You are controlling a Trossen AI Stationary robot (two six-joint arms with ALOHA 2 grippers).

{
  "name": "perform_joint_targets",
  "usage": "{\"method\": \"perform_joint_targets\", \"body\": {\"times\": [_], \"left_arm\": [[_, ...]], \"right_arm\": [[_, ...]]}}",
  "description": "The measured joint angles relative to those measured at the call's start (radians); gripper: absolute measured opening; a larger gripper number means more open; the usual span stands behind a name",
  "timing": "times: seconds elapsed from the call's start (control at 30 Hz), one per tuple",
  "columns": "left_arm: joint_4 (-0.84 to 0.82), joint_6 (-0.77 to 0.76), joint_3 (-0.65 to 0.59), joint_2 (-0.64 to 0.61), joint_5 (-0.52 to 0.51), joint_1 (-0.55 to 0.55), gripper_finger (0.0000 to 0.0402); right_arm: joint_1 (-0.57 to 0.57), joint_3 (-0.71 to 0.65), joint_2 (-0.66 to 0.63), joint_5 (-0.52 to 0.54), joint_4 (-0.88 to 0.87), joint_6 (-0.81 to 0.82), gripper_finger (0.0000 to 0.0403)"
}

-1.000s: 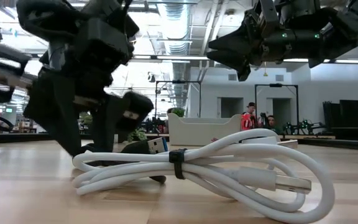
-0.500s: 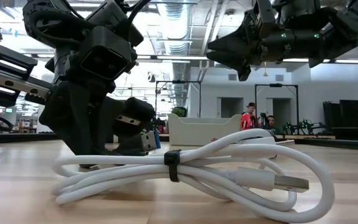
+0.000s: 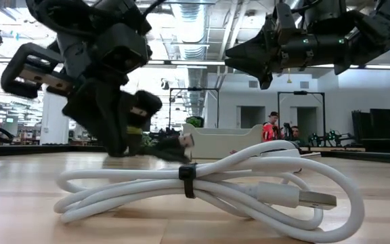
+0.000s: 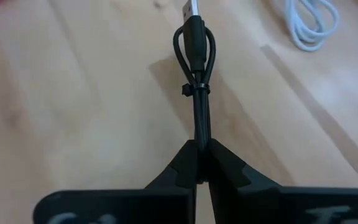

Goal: Pick and place USB-C Cables
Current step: Put the black charger cable into the white bin

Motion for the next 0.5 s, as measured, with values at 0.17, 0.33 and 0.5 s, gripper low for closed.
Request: {"method": "perform_joint_targets", "body": {"times": [0.17,0.33,0.5], "left_arm": [[-0.084,0.009,0.0,-0.106,-0.14,0.027,0.0],[-0.075,-0.003,0.0,-0.214,-0.189,0.071,0.0],[-0.042,-0.03,0.0,-0.312,-0.271,0.119,0.0]], "right_arm": [[-0.008,0.001,0.0,0.0,0.017,0.0,0.0148],[-0.013,0.019,0.0,0.0,0.017,0.0,0.0145],[-0.014,0.035,0.0,-0.001,0.015,-0.005,0.0141]]}}
